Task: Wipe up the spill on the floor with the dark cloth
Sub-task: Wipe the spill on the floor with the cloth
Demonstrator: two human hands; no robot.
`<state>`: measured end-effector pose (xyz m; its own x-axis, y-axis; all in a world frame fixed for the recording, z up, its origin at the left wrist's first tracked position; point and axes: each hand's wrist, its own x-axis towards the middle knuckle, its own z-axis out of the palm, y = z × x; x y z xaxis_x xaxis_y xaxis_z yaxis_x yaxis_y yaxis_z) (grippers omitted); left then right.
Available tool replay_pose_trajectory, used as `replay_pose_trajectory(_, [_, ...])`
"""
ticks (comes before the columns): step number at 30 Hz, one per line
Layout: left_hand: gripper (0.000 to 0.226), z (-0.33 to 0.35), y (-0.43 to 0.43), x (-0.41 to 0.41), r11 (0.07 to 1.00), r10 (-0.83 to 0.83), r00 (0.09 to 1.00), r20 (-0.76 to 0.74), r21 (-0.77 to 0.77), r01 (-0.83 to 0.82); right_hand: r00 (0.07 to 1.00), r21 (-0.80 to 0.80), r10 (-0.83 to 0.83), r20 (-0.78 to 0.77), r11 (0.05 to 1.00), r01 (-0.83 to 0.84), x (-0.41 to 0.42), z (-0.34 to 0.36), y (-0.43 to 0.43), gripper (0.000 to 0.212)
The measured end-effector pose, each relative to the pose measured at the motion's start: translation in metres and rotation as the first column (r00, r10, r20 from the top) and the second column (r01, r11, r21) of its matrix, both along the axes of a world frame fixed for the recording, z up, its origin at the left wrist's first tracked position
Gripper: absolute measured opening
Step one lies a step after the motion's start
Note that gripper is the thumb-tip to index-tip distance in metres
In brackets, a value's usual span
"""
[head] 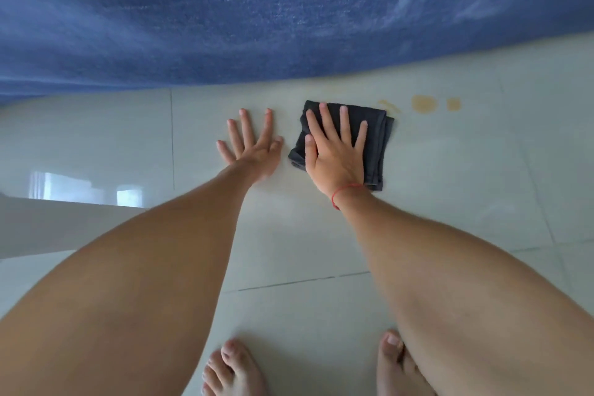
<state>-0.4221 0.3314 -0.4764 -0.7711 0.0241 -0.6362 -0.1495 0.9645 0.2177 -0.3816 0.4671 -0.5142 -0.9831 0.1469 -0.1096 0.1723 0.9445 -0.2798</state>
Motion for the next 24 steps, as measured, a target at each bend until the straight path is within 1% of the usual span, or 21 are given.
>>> replay_pose_trajectory(3, [0.054,0.002,0.000,0.001,1.000,-0.008,1.000,-0.002,-0.007,0.008,0.997,-0.031,0.071,0.008,0.997,-0.071,0.041,0.002,-0.003,0.051])
replay_pose_trajectory(5, [0.055,0.004,0.001,0.002,1.000,-0.014,1.000,0.004,-0.010,0.014,0.993,-0.028,0.118,0.027,0.993,-0.117,0.067,0.004,0.013,0.050])
replay_pose_trajectory(6, [0.055,0.004,0.001,0.002,1.000,-0.018,1.000,0.001,-0.014,0.018,0.993,-0.019,0.109,0.042,0.994,-0.109,0.077,0.004,0.026,0.050])
replay_pose_trajectory(9, [0.055,0.004,0.000,0.002,1.000,-0.012,1.000,-0.008,-0.011,0.012,0.994,0.016,-0.074,0.076,0.997,0.073,0.088,0.007,0.068,0.053])
replay_pose_trajectory(12, [0.054,0.003,-0.001,0.002,1.000,-0.002,1.000,-0.017,-0.001,0.002,0.962,0.045,-0.233,0.143,0.972,0.229,0.062,0.007,0.091,0.051])
replay_pose_trajectory(15, [0.054,0.000,-0.002,0.001,1.000,-0.004,1.000,-0.017,0.004,0.004,0.890,0.027,-0.436,0.136,0.899,0.437,0.012,0.006,0.083,0.052])
replay_pose_trajectory(17, [0.054,-0.002,-0.001,0.001,1.000,-0.007,1.000,-0.020,0.005,0.007,0.854,0.010,-0.504,0.126,0.862,0.507,-0.014,0.003,0.069,0.054])
replay_pose_trajectory(18, [0.054,-0.003,-0.001,0.001,1.000,-0.010,1.000,-0.023,0.002,0.010,0.861,0.014,-0.495,0.117,0.868,0.497,-0.024,0.002,0.061,0.054])
replay_pose_trajectory(20, [0.054,-0.005,-0.002,0.000,1.000,-0.014,1.000,-0.024,-0.001,0.014,0.903,0.021,-0.418,0.101,0.908,0.418,-0.036,0.003,0.045,0.054])
replay_pose_trajectory(24, [0.054,-0.005,-0.001,-0.001,1.000,-0.012,1.000,-0.011,-0.003,0.012,0.987,0.008,-0.159,0.025,0.987,0.159,-0.022,0.001,0.010,0.052])
